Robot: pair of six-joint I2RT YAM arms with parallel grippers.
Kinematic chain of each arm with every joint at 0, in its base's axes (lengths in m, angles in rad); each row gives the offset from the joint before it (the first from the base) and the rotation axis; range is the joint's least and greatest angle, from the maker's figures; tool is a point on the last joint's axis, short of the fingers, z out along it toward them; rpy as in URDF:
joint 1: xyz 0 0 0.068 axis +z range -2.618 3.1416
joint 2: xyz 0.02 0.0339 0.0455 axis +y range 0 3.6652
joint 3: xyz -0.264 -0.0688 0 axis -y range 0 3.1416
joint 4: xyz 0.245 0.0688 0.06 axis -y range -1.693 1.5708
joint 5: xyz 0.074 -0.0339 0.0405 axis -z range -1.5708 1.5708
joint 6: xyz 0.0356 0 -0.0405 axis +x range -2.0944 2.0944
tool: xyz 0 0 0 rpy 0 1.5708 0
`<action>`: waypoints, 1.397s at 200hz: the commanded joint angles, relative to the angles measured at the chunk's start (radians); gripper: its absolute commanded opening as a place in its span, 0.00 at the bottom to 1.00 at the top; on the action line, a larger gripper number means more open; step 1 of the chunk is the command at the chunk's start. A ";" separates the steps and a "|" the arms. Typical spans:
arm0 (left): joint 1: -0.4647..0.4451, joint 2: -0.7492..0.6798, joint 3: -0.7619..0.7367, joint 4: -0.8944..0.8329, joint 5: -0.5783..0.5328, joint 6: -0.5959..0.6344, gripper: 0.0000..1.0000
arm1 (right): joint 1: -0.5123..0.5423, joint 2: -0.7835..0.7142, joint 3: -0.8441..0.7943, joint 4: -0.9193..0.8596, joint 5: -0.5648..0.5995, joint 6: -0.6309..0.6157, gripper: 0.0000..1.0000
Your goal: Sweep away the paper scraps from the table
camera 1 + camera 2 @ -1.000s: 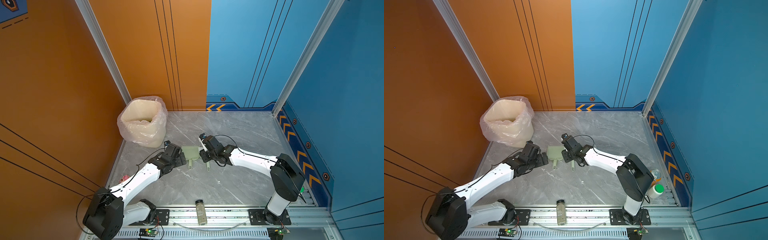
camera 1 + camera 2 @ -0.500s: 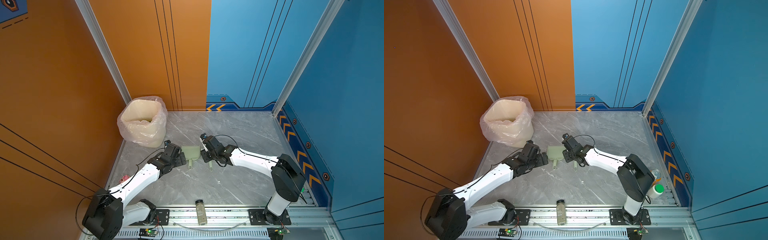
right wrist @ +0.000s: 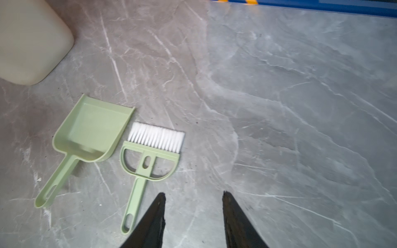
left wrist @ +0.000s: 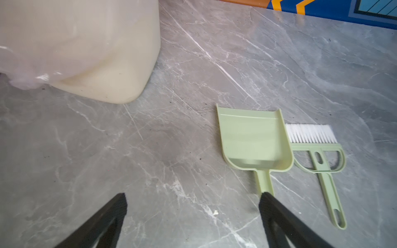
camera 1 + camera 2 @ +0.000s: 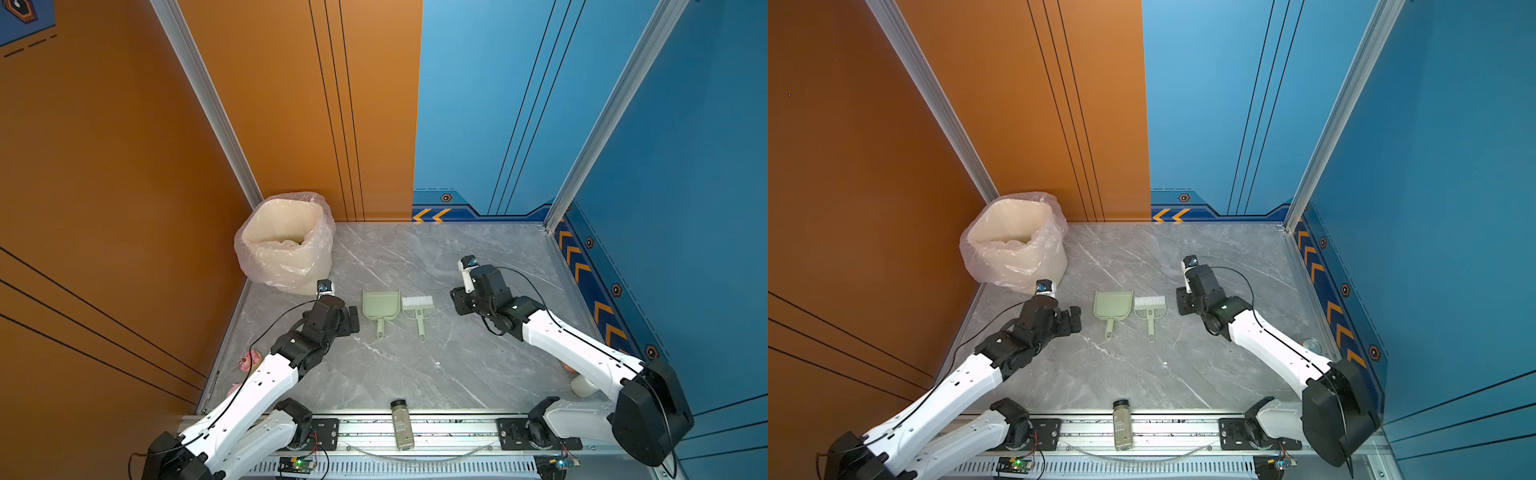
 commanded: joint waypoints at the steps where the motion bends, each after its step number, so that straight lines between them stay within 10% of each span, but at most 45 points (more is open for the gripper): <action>1: 0.017 -0.038 -0.045 0.069 -0.102 0.088 0.98 | -0.076 -0.068 -0.045 0.008 -0.053 -0.043 0.46; 119: 0.121 -0.051 -0.200 0.402 -0.221 0.346 0.98 | -0.401 -0.112 -0.256 0.314 -0.061 -0.129 0.46; 279: 0.419 0.094 -0.394 0.910 0.141 0.458 0.98 | -0.513 0.204 -0.449 1.000 0.011 -0.169 0.47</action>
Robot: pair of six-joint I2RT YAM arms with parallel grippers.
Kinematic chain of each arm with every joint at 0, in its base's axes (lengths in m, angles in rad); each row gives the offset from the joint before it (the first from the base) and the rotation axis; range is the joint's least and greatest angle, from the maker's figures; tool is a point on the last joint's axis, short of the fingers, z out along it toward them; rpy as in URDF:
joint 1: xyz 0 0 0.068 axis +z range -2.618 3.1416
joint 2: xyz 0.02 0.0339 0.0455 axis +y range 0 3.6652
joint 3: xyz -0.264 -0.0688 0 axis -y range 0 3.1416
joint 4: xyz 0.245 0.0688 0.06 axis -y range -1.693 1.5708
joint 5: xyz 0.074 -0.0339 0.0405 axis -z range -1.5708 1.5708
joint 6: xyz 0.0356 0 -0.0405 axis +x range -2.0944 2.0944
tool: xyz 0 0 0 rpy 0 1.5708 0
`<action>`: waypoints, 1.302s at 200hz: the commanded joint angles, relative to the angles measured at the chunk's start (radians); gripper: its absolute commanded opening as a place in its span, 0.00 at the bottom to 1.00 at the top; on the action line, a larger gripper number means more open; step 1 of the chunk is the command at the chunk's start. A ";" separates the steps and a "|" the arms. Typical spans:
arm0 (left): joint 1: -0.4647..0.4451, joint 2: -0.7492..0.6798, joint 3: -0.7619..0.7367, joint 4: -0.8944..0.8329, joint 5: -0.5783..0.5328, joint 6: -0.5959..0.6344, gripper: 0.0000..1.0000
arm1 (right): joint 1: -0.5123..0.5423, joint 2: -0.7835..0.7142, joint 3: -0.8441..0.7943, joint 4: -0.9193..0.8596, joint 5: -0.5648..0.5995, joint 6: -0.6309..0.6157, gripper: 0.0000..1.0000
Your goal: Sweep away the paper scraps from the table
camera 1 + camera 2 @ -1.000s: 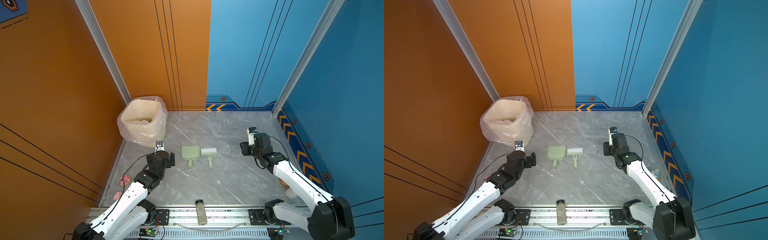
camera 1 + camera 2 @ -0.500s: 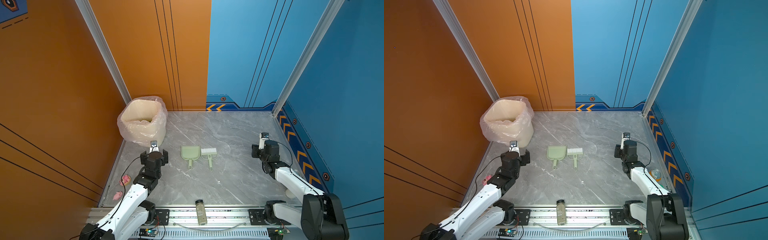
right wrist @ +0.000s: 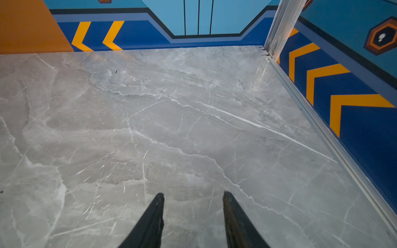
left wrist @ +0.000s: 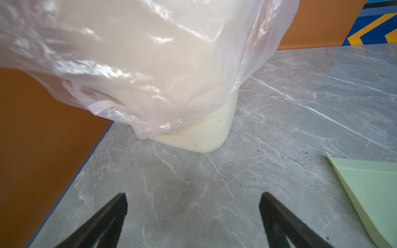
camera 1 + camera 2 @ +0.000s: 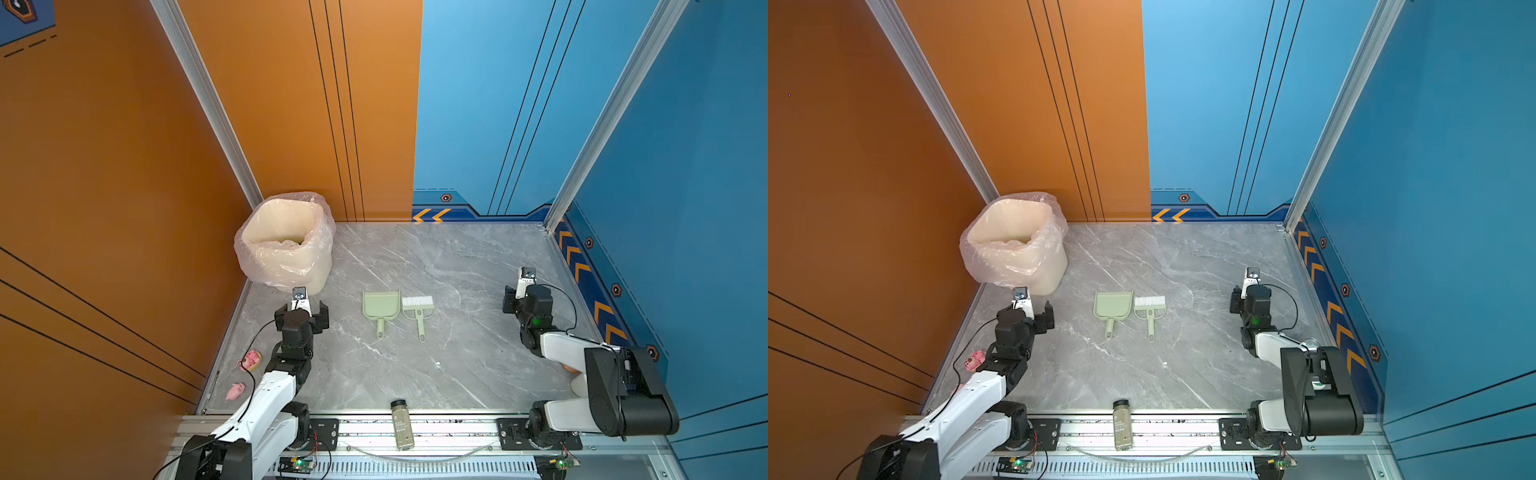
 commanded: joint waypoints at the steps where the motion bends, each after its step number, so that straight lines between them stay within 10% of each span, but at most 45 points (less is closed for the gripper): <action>1: 0.028 0.057 -0.021 0.152 0.106 0.009 0.98 | -0.015 0.062 -0.005 0.119 -0.014 0.021 0.47; 174: 0.045 0.373 0.077 0.382 0.187 0.051 0.98 | 0.018 0.109 -0.020 0.183 0.045 -0.003 0.77; 204: 0.045 0.374 0.076 0.386 0.189 0.028 0.98 | 0.018 0.109 -0.021 0.183 0.045 -0.003 1.00; 260: 0.048 0.413 0.057 0.471 0.182 0.019 0.98 | 0.019 0.109 -0.023 0.187 0.045 -0.003 1.00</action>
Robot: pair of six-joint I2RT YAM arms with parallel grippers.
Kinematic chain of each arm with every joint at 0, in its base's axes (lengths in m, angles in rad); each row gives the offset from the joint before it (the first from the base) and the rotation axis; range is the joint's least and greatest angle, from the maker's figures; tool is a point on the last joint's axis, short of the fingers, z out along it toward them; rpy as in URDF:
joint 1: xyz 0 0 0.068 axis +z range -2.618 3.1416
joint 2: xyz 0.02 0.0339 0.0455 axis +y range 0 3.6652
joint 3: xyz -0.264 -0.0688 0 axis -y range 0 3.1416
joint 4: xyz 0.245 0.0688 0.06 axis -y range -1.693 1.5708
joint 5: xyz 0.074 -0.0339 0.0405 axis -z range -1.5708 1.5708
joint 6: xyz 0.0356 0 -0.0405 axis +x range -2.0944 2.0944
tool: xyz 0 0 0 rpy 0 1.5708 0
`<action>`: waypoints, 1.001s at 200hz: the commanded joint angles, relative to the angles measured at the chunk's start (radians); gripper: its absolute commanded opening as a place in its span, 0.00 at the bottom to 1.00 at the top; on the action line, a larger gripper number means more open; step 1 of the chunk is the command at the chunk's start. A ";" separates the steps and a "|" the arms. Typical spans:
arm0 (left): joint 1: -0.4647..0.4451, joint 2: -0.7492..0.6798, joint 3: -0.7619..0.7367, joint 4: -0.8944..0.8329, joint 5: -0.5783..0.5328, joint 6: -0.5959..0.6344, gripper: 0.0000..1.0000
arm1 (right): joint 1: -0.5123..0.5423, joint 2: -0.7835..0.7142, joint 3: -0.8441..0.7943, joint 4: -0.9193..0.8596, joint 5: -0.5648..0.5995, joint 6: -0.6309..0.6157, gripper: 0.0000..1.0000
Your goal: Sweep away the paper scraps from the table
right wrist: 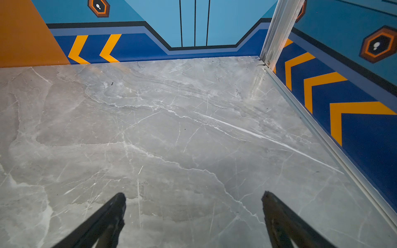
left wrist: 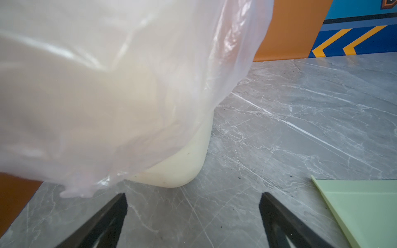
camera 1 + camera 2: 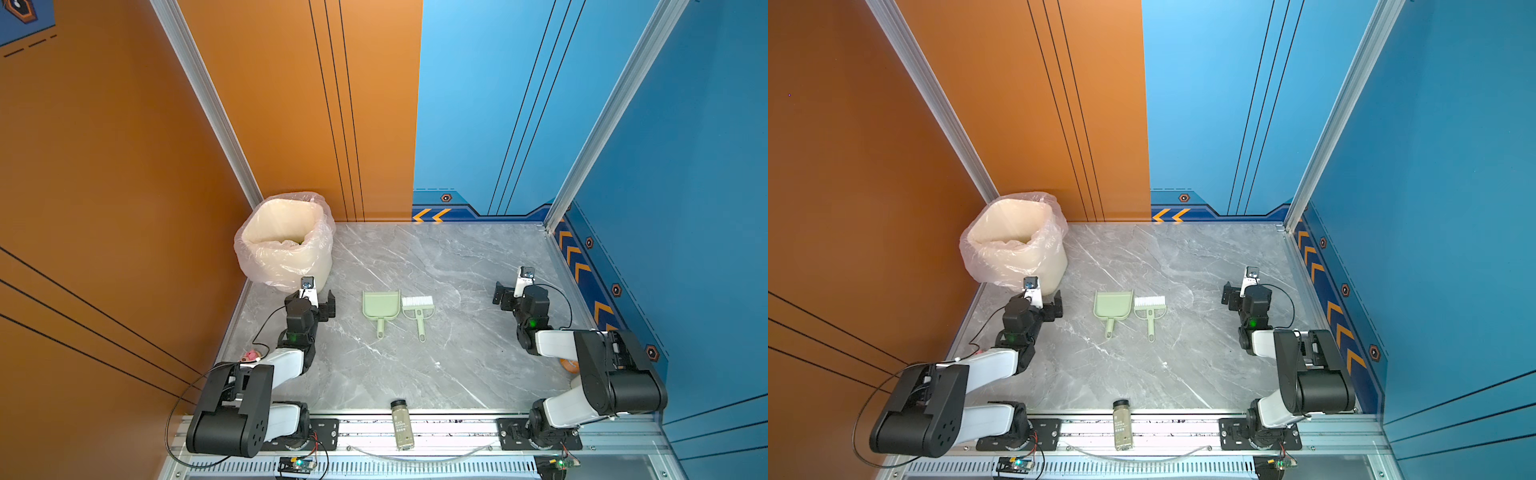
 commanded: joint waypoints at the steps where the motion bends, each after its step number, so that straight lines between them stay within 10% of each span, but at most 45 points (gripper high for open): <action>1: 0.010 0.042 0.000 0.095 0.018 -0.014 0.98 | 0.006 0.011 -0.013 0.025 0.018 -0.003 1.00; 88: -0.004 0.270 0.004 0.328 -0.014 0.008 0.98 | 0.007 0.011 -0.013 0.027 0.018 -0.003 1.00; 200: -0.005 0.254 0.090 0.139 -0.043 -0.004 0.98 | 0.006 0.011 -0.013 0.026 0.015 -0.003 1.00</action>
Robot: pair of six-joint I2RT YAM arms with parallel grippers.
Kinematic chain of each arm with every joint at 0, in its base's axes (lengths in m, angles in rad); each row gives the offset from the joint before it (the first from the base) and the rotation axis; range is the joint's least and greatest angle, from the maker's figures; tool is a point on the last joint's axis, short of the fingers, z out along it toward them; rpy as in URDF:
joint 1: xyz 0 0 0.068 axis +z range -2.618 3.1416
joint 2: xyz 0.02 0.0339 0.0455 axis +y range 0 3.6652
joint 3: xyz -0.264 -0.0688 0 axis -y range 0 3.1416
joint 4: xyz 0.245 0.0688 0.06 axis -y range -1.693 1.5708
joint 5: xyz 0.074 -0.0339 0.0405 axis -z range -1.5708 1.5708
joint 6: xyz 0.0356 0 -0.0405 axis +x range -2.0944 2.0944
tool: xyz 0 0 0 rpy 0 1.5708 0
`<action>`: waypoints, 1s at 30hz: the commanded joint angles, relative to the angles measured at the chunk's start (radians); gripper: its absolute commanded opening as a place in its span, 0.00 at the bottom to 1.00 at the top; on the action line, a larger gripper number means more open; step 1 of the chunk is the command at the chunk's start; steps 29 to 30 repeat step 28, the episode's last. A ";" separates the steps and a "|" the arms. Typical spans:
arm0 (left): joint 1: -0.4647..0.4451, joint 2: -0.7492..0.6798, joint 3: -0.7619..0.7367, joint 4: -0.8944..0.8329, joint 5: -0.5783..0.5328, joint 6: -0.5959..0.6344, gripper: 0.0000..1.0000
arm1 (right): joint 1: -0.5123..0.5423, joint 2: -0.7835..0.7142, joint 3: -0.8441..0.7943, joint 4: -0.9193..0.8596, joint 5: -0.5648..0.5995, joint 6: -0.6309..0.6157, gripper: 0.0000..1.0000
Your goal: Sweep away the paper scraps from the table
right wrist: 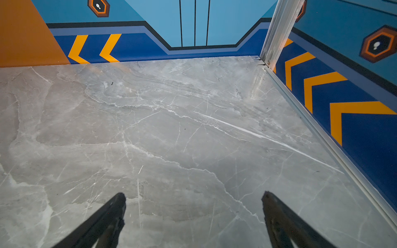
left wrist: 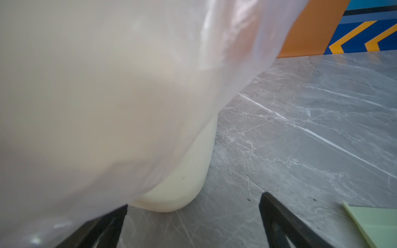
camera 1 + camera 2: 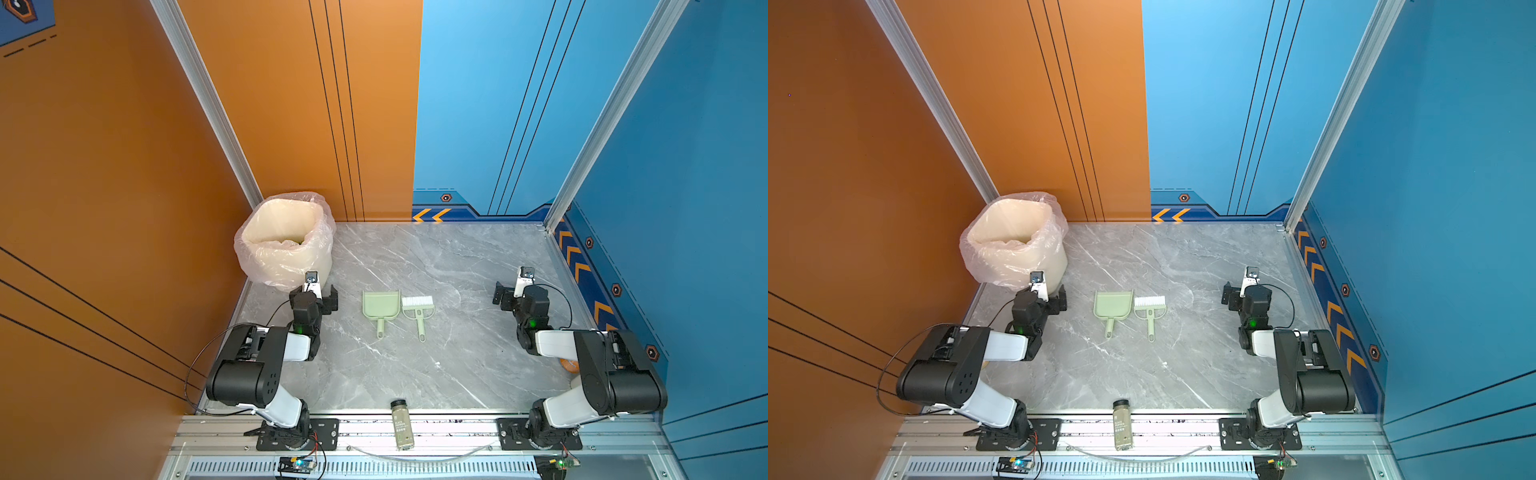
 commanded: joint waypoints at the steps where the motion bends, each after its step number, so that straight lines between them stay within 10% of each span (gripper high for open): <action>1: 0.000 -0.002 0.011 -0.026 -0.015 -0.004 0.98 | 0.006 0.012 -0.012 0.026 0.015 -0.002 1.00; 30: 0.025 -0.003 0.025 -0.051 0.017 -0.022 0.98 | 0.006 0.011 -0.011 0.026 0.016 -0.002 1.00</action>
